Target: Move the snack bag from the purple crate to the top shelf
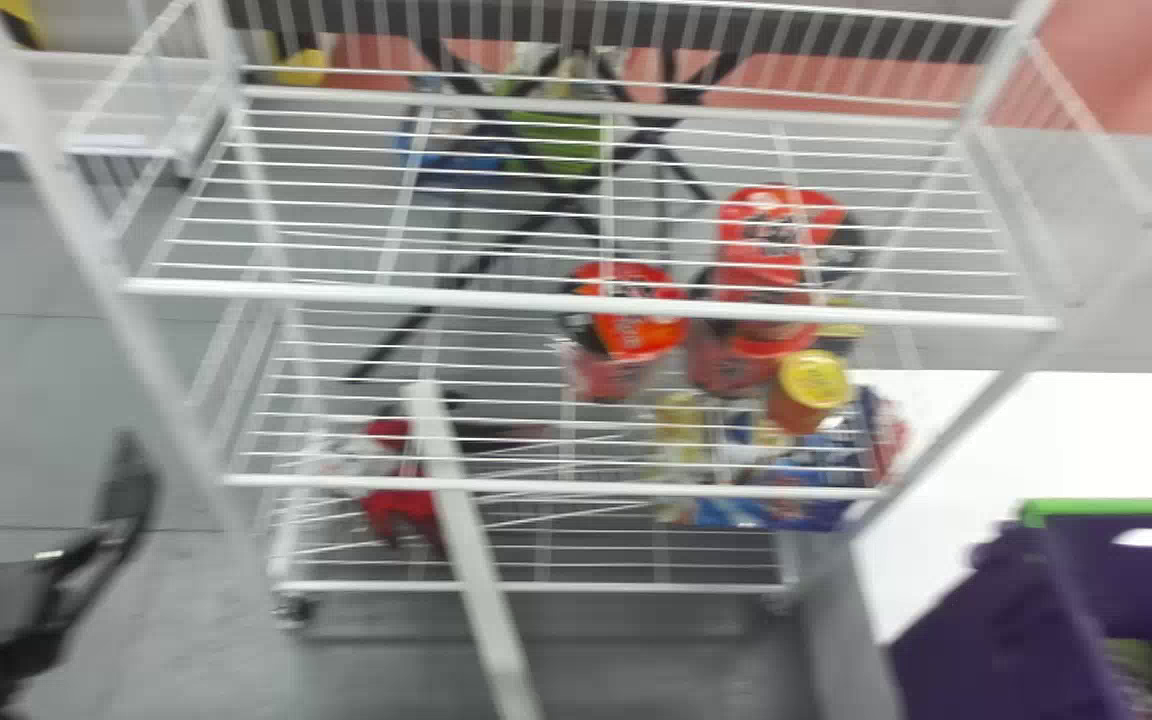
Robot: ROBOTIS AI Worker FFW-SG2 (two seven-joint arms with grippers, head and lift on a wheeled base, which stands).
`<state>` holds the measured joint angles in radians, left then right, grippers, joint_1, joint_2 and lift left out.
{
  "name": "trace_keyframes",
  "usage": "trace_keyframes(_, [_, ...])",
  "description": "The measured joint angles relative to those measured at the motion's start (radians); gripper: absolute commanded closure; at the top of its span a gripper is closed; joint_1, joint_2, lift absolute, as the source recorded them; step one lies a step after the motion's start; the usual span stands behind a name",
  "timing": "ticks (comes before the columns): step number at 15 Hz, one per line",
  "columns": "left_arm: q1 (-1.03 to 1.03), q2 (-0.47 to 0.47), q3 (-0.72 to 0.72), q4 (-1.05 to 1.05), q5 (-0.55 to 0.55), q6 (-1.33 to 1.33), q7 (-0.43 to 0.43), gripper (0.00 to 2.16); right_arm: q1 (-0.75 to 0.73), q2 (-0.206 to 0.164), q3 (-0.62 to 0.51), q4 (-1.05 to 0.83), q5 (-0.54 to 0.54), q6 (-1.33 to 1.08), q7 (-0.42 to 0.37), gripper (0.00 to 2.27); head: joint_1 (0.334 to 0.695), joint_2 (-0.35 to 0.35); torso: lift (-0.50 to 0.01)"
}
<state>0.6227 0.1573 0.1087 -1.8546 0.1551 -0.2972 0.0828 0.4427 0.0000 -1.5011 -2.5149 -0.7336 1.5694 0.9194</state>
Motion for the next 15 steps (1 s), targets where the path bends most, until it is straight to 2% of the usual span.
trace_keyframes(2, [-0.008,0.001,-0.003,0.012,0.002,-0.001,-0.009,0.13,0.000,0.000,-0.041,0.038,0.055,0.001,-0.007,0.11,0.695,-0.332,-0.454])
trace_keyframes(3, [-0.012,0.002,-0.004,0.020,0.003,-0.001,-0.009,0.13,0.003,0.000,-0.041,0.061,0.108,0.001,-0.015,0.11,0.695,-0.350,-0.454])
trace_keyframes(6, [-0.017,0.007,-0.004,0.043,0.004,-0.006,-0.009,0.13,0.023,-0.017,0.025,0.149,0.280,0.001,-0.069,0.11,0.695,-0.350,-0.454])
trace_keyframes(11, [-0.018,0.017,-0.003,0.052,0.005,-0.019,-0.010,0.13,0.068,-0.042,0.266,0.275,0.557,0.001,-0.179,0.10,0.695,-0.350,-0.454])
trace_keyframes(13, [-0.018,0.019,-0.003,0.056,0.006,-0.019,-0.009,0.13,0.069,-0.070,0.332,0.325,0.645,0.001,-0.202,0.11,0.695,-0.350,-0.454])
trace_keyframes(15, [-0.022,0.022,-0.002,0.063,0.010,-0.020,-0.009,0.13,0.068,-0.114,0.391,0.399,0.740,0.001,-0.216,0.11,0.695,-0.350,-0.454])
